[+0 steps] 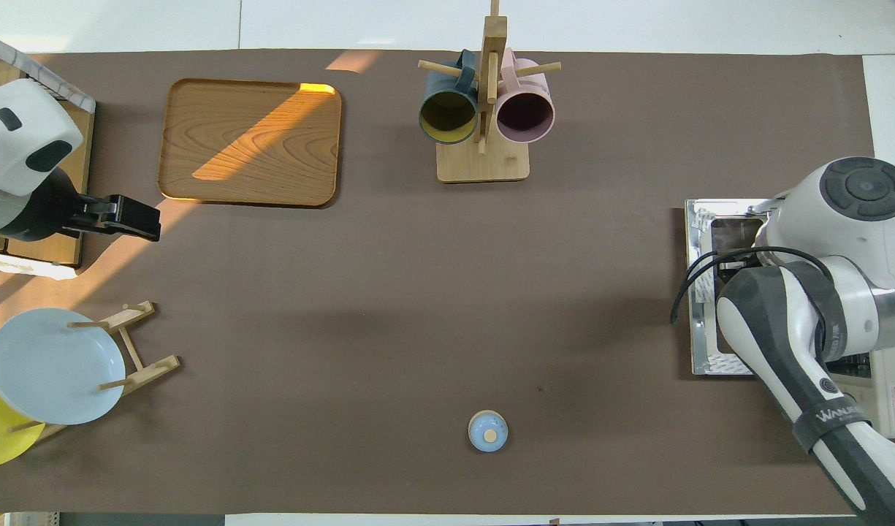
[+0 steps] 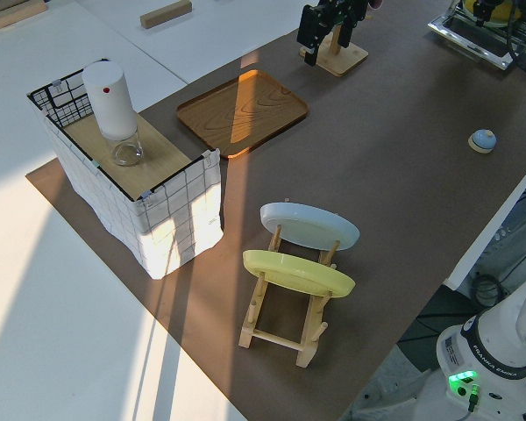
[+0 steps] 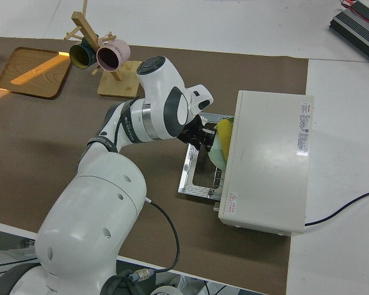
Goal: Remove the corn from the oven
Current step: 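Grasp the green plate with the right gripper and pull it out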
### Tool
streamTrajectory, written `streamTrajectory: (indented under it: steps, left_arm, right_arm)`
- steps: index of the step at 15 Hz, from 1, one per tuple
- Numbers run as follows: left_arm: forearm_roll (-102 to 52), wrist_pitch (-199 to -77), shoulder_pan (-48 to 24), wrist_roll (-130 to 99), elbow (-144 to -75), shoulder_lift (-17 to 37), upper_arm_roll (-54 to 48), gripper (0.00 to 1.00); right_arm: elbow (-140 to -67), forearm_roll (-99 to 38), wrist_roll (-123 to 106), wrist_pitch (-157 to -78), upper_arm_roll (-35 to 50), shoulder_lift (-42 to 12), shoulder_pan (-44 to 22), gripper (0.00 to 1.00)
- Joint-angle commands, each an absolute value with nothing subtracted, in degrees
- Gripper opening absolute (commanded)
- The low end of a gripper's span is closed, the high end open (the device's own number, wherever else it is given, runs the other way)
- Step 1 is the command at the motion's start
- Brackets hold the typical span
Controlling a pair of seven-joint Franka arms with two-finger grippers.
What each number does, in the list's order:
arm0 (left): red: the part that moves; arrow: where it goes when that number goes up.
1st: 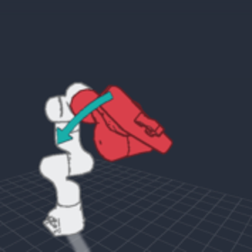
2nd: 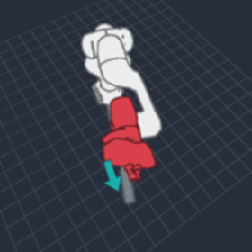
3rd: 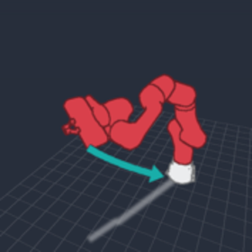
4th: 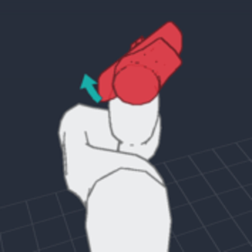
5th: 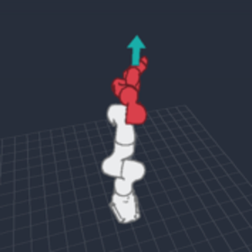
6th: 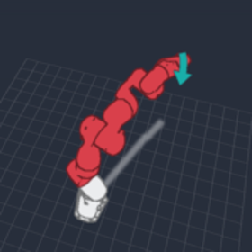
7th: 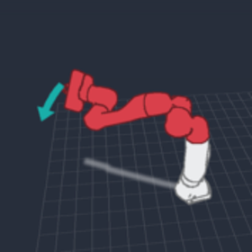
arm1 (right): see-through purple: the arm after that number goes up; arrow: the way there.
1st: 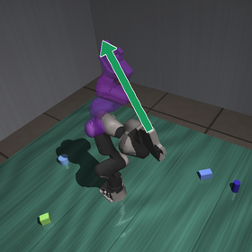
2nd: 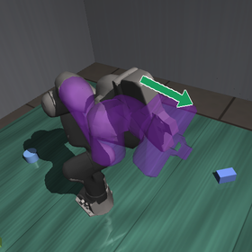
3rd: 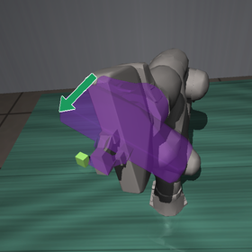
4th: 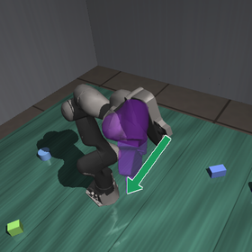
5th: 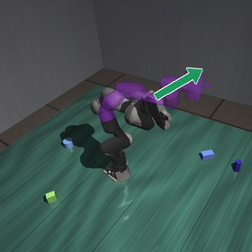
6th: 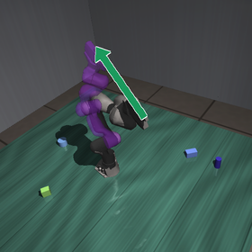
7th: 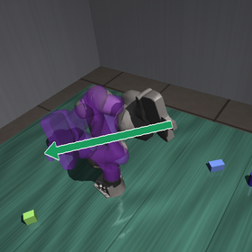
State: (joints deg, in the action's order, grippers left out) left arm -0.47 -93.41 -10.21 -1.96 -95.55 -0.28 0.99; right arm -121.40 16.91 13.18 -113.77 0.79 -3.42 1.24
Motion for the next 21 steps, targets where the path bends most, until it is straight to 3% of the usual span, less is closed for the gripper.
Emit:
streamTrajectory:
  steps: [1, 3, 5, 7, 11, 16, 21]
  left_arm:
    - [0.88, -92.55, -10.46, -1.85, -95.19, -0.70, 1.23, 1.00]
    - [0.88, -92.55, -10.46, -1.85, -95.19, -0.70, 1.23, 1.00]
    - [0.88, -92.55, -10.46, -1.85, -95.19, -0.70, 1.23, 1.00]
    - [0.88, -92.55, -10.46, -1.85, -95.19, -0.70, 1.23, 1.00]
    - [0.88, -92.55, -10.46, -1.85, -95.19, -0.70, 1.23, 1.00]
    - [0.88, -92.55, -10.46, -1.85, -95.19, -0.70, 1.23, 1.00]
    - [0.88, -92.55, -10.46, -1.85, -95.19, -0.70, 1.23, 1.00]
  right_arm:
    - [-122.25, 18.02, 11.08, -114.96, 1.32, -2.90, 3.16, 0.37]
    - [-122.34, 17.93, 8.45, -115.13, 1.32, -2.90, 3.69, 0.36]
    - [-123.57, 17.93, 5.11, -117.76, 1.32, -2.81, 5.88, 0.27]
    - [-125.41, 17.84, 2.56, -119.61, 1.41, -2.20, 6.77, 0.00]
    - [-125.33, 17.67, 1.41, -119.71, 1.67, -2.20, 5.98, 0.00]
    - [-120.51, 14.34, 1.76, -113.92, 2.37, -3.25, 2.29, 0.00]
    - [-114.28, 11.61, 13.50, -109.79, 2.46, -5.88, -8.50, 0.00]
